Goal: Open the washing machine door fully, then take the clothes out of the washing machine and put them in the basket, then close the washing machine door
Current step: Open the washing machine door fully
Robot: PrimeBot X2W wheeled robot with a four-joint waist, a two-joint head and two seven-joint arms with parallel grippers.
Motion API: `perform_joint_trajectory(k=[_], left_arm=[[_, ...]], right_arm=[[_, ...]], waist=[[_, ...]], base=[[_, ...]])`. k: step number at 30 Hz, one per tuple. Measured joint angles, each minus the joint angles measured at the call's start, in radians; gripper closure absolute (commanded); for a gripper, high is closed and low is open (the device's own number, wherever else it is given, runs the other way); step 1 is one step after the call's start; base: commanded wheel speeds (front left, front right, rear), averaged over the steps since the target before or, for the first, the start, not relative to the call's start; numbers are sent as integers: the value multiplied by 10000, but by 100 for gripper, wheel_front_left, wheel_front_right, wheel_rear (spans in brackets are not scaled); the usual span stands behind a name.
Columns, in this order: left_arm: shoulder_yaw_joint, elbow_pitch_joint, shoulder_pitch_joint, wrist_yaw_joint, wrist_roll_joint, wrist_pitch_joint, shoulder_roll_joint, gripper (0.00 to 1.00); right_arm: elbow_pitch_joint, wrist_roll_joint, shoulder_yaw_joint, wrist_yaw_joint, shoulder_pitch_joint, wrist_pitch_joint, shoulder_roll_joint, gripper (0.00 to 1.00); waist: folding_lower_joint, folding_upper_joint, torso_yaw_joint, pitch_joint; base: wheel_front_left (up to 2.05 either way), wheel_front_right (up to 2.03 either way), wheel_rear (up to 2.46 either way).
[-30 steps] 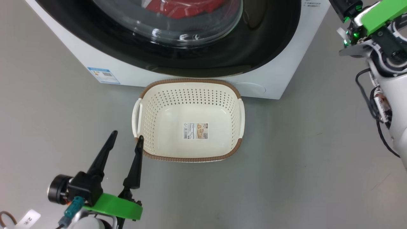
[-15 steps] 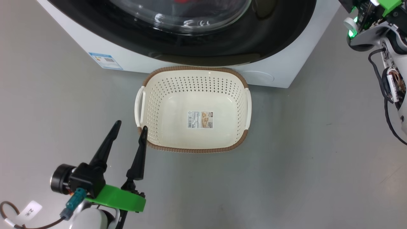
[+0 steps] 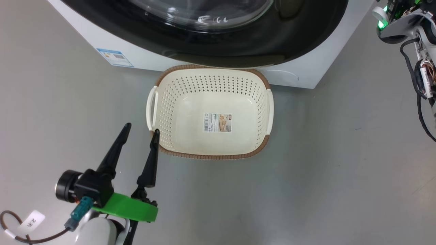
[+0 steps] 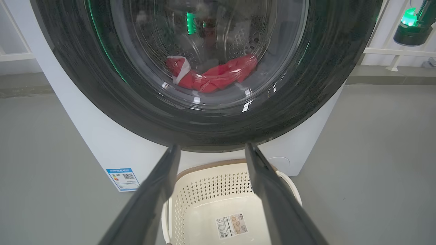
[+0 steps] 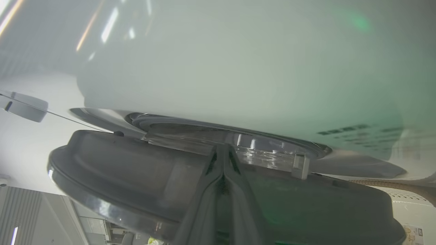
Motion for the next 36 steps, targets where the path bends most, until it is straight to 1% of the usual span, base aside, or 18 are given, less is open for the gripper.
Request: perform_joint_trajectory(k=[3, 11, 22, 32, 36], left_arm=[[2, 19, 1, 0, 0, 0, -46, 0], [25, 130, 77, 0, 2, 0, -71, 0], [84, 184, 748, 0, 33, 0, -115, 0], [144, 209, 1438, 0, 92, 0, -186, 0], [173, 209, 1629, 0, 100, 0, -199, 0]], right_arm=[[-148, -144, 94, -2, 180, 125, -25, 100], [-1066, -207, 255, -2, 1272, 652, 130, 100], [-2717, -192, 374, -2, 3013, 1430, 510, 100], [-4186, -209, 575, -2, 4660, 1848, 681, 100], [-4564, -211, 625, -2, 5159, 1931, 767, 100]], waist=[[0, 0, -4, -132], [0, 0, -69, -632], [0, 0, -109, -1438], [0, 0, 78, -2157], [0, 1, 174, -2355]], base=[[0, 0, 0], [0, 0, 0], [0, 0, 0], [0, 0, 0], [0, 0, 0]])
